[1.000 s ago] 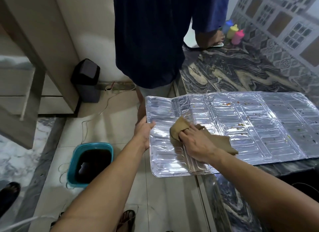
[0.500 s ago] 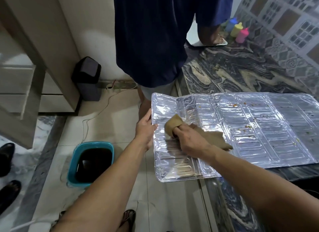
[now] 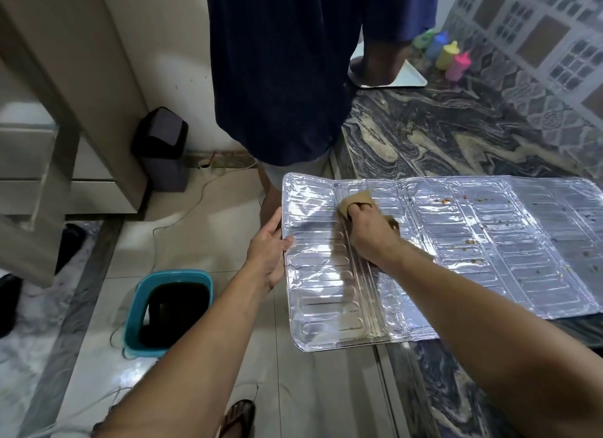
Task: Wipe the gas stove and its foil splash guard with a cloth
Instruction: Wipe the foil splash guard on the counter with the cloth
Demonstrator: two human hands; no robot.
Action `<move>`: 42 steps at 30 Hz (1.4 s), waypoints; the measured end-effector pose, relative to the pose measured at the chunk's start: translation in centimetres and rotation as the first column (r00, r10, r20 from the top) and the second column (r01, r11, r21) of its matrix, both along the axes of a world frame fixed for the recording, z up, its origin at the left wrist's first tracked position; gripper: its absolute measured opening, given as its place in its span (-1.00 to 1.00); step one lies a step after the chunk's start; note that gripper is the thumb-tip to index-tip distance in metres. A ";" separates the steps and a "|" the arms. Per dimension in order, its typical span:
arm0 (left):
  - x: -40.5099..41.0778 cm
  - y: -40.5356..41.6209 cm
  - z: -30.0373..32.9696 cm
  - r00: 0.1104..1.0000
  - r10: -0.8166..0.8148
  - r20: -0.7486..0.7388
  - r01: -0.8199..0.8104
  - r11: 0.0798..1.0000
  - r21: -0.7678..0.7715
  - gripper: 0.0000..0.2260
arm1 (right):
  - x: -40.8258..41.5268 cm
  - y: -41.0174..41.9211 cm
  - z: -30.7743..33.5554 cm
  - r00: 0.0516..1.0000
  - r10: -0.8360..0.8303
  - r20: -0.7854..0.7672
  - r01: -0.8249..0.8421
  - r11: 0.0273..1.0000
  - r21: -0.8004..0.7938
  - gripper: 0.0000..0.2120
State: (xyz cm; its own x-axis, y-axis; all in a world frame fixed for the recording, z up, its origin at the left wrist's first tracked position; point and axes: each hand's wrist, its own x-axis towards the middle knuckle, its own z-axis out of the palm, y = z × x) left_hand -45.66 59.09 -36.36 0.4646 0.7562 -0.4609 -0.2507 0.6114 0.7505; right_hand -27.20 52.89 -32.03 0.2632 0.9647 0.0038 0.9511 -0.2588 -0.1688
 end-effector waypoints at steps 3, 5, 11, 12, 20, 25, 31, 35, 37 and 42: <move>0.1 -0.1 -0.1 1.000 -0.008 -0.014 0.008 1.000 0.008 -0.39 | -2.6 -0.1 -0.1 0.981 0.166 -0.102 -0.167 0.986 0.002 -0.76; 0.0 -0.1 -0.2 1.000 -0.008 -0.011 0.008 1.000 0.017 -0.37 | -3.7 -0.8 -1.0 0.949 0.291 -0.124 -0.293 0.956 -0.002 -0.75; 0.0 -0.5 0.0 1.000 -0.022 0.002 0.022 1.000 0.002 -0.40 | -0.6 1.1 -1.6 0.987 0.159 -0.007 -0.159 0.987 -0.036 -0.73; 0.0 -0.4 0.1 1.000 -0.022 0.002 0.022 1.000 0.000 -0.40 | -0.1 1.9 -1.5 0.996 0.084 0.013 -0.084 0.996 -0.017 -0.72; -0.1 0.1 0.3 0.999 -0.003 -0.035 0.004 0.999 0.036 -0.36 | -2.9 6.7 -0.3 0.982 0.093 -0.163 -0.086 0.995 0.051 -0.77; -0.1 0.2 0.9 1.000 0.023 -0.003 -0.023 1.000 0.003 -0.31 | -4.9 5.7 -0.8 0.953 0.262 -0.150 -0.254 0.964 0.075 -0.87; -0.7 0.5 1.7 0.963 0.084 0.256 -0.016 0.966 -0.259 -0.40 | -4.8 0.7 -1.3 0.916 0.359 -0.176 -0.362 0.932 0.020 -0.77; -0.8 0.5 2.1 0.946 0.111 0.305 0.000 0.939 -0.344 -0.42 | -5.0 -3.9 -1.0 0.871 0.485 -0.075 -0.488 0.873 -0.017 -0.90; -0.7 0.4 2.1 0.956 0.092 0.278 0.008 0.942 -0.335 -0.60 | -4.8 -5.8 -1.5 0.793 0.607 -0.044 -0.609 0.792 -0.050 -0.86; 0.2 -0.1 1.3 0.999 -0.050 -0.005 0.047 0.967 -0.249 -0.72 | -3.4 -7.9 -0.9 0.747 0.659 -0.091 -0.663 0.728 -0.173 -0.64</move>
State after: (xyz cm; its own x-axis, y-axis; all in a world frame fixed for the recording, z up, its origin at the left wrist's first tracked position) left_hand -45.45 59.02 -35.01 0.4918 0.5934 -0.6372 -0.2086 0.7908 0.5755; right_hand -30.56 45.03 -32.97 -0.4436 0.8764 -0.1874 0.8900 0.4061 -0.2073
